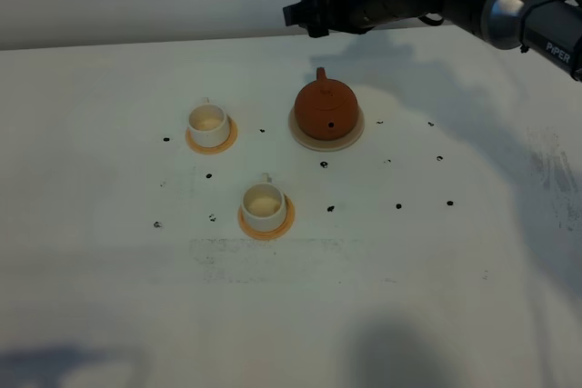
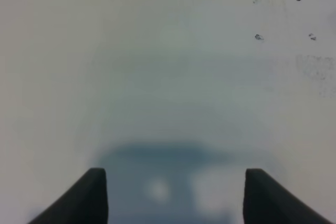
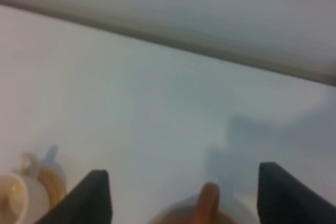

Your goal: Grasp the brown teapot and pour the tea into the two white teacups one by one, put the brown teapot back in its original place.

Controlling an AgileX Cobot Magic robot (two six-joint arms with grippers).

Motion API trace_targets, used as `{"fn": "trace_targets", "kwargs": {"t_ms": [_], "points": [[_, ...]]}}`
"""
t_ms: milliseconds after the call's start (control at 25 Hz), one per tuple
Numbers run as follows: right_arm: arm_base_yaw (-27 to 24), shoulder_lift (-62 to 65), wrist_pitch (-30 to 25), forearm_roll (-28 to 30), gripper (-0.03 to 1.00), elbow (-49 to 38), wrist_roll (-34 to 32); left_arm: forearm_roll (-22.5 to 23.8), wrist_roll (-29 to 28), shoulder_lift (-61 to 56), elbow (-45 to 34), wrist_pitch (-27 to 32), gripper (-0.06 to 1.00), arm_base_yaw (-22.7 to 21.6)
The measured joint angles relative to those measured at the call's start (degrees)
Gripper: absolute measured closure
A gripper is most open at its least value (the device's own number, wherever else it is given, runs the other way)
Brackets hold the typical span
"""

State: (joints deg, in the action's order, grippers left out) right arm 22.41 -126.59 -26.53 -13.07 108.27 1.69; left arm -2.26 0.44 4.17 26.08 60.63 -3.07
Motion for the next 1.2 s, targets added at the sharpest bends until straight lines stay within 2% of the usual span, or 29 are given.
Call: {"fn": "trace_targets", "kwargs": {"t_ms": [160,440,560,920,1200], "points": [[0.93,-2.55,-3.22,3.87,0.38,4.77,-4.65,0.00,0.00,0.00,0.00,0.00,0.39,0.00],[1.26,-8.94,-12.19,7.50,0.38,14.41,-6.99,0.00,0.00,0.00,0.00,0.00,0.39,0.00],[1.26,-11.28,-13.91,9.24,0.38,17.61,-8.30,0.00,0.00,0.00,0.00,0.00,0.39,0.00],[0.89,-18.16,-17.46,9.61,0.38,28.39,-9.92,0.00,0.00,0.00,0.00,0.00,0.39,0.00],[-0.22,-20.15,-18.62,10.99,0.38,30.18,-10.04,0.00,-0.06,0.00,0.00,-0.01,0.39,0.00]]}}
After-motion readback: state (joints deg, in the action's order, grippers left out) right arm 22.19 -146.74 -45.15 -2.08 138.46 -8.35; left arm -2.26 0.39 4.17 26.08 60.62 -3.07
